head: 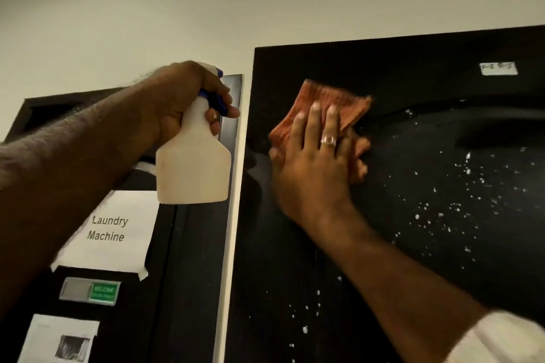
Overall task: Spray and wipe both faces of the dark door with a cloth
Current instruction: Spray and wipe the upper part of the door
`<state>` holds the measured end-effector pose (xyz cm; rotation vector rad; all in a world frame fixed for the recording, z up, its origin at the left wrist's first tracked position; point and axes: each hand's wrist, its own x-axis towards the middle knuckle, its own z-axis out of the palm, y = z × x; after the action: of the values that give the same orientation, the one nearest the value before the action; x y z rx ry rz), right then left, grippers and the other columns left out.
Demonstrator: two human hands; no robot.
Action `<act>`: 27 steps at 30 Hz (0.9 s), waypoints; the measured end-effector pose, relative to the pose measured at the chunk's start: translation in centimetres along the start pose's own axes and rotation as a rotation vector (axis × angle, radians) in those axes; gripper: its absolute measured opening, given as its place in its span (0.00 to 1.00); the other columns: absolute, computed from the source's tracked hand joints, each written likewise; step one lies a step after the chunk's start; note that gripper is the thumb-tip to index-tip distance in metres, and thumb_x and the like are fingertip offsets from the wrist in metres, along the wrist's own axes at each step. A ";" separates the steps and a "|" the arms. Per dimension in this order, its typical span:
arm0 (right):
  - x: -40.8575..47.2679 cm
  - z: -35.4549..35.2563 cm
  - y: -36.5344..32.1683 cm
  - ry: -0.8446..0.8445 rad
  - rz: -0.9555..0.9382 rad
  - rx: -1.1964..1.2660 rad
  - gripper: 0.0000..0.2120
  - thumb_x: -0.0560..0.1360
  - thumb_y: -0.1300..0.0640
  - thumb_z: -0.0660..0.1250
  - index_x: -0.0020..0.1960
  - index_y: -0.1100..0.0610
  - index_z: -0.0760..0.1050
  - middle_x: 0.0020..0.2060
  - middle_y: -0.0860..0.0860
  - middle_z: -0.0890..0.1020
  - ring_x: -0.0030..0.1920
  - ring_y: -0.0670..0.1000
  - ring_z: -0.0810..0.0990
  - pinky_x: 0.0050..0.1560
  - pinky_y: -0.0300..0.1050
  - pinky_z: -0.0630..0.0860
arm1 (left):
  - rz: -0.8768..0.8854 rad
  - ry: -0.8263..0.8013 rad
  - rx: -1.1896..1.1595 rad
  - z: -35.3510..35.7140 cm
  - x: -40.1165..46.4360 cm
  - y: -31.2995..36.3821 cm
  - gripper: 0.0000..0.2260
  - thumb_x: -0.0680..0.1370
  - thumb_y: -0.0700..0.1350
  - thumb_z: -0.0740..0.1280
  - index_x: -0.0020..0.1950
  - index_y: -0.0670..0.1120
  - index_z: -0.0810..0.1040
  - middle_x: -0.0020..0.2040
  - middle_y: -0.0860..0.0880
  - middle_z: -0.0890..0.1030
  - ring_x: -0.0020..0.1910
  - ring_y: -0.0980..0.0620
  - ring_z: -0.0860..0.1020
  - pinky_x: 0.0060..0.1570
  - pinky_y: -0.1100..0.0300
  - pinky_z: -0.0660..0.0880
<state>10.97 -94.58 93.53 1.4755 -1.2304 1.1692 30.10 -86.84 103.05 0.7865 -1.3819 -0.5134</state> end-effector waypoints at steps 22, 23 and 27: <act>-0.6 -3.9 10.3 0.117 0.224 -0.127 0.31 0.85 0.44 0.49 0.76 0.64 0.72 0.74 0.66 0.72 0.73 0.69 0.71 0.73 0.67 0.68 | -0.052 -0.059 -0.011 4.9 -2.5 -1.4 0.05 0.80 0.44 0.67 0.52 0.43 0.80 0.53 0.40 0.88 0.25 0.56 0.73 0.31 0.60 0.78; -1.6 -3.2 8.3 0.122 0.135 -0.125 0.28 0.85 0.45 0.53 0.74 0.63 0.74 0.72 0.64 0.74 0.72 0.67 0.72 0.72 0.66 0.69 | -0.057 -0.064 -0.022 5.4 -2.6 -1.3 0.05 0.80 0.44 0.67 0.53 0.44 0.80 0.53 0.40 0.88 0.25 0.56 0.73 0.31 0.60 0.78; -2.3 -2.3 5.7 0.133 -0.213 0.030 0.18 0.82 0.47 0.62 0.65 0.56 0.80 0.66 0.56 0.77 0.68 0.61 0.74 0.73 0.62 0.70 | -0.076 -0.073 -0.036 7.4 -2.6 -0.8 0.07 0.79 0.44 0.68 0.56 0.44 0.81 0.52 0.41 0.89 0.25 0.55 0.73 0.26 0.60 0.77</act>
<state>4.88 -92.69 91.99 1.4856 -0.9448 1.1263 22.54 -86.89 100.76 0.7995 -1.4101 -0.6299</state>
